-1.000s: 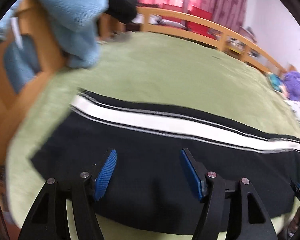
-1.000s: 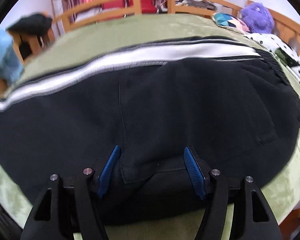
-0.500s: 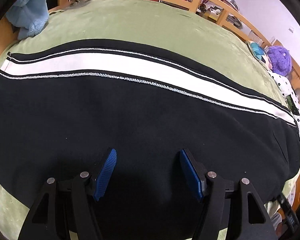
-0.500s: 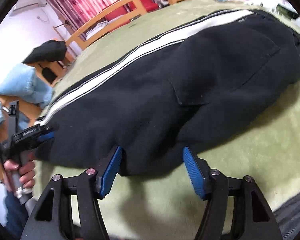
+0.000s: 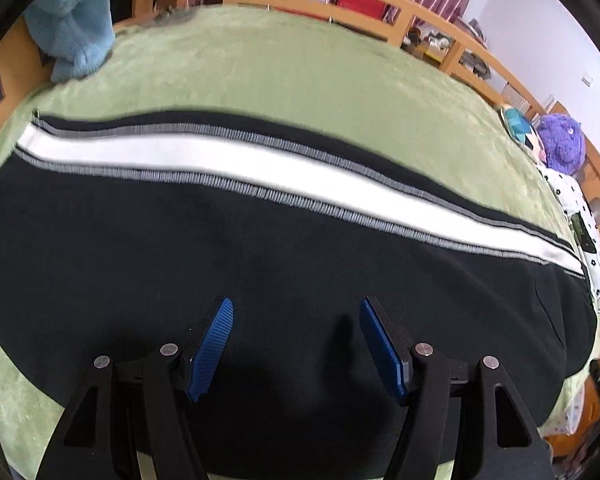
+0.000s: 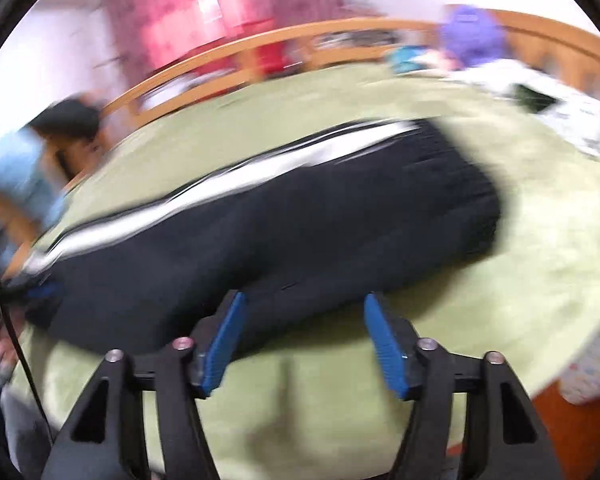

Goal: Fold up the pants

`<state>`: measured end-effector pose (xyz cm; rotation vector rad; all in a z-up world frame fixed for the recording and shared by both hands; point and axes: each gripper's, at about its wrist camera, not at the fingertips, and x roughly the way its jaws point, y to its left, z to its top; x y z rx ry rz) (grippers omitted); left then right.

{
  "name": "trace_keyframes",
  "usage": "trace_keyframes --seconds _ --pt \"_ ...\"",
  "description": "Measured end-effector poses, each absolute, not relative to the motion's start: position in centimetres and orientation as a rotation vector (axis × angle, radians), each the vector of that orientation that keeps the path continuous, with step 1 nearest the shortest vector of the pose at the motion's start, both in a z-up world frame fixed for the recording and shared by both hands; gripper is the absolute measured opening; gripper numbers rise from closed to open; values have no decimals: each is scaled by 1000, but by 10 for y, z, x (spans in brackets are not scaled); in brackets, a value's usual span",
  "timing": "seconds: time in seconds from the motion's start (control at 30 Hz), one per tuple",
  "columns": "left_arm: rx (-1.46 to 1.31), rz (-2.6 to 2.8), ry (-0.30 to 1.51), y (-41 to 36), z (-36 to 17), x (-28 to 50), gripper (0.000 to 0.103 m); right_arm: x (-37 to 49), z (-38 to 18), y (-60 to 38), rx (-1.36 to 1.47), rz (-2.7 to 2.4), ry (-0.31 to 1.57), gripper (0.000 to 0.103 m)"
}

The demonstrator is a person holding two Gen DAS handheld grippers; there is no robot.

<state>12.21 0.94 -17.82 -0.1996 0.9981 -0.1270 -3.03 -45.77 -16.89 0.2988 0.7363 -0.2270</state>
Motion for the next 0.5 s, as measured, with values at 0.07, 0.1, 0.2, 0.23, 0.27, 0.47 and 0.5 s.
trace_keyframes --seconds 0.07,0.1,0.2,0.23,0.27,0.47,0.5 --pt "-190 -145 965 -1 -173 123 64 -26 -170 -498 353 -343 731 67" --pt "-190 -180 956 -11 -172 124 64 -22 -173 -514 397 -366 736 67" --pt "-161 -274 971 -43 -179 127 66 -1 -192 -545 543 -302 764 67" --pt "-131 -259 980 -50 -183 129 66 6 -200 -549 580 -280 770 69" --pt "-87 -212 1001 -56 -190 132 66 15 -206 -547 605 -278 773 68" --pt "-66 -152 1025 -53 -208 142 62 11 -197 -568 593 -268 685 14" --pt "-59 -153 1027 -53 -208 143 62 10 -197 -572 598 -265 685 14"
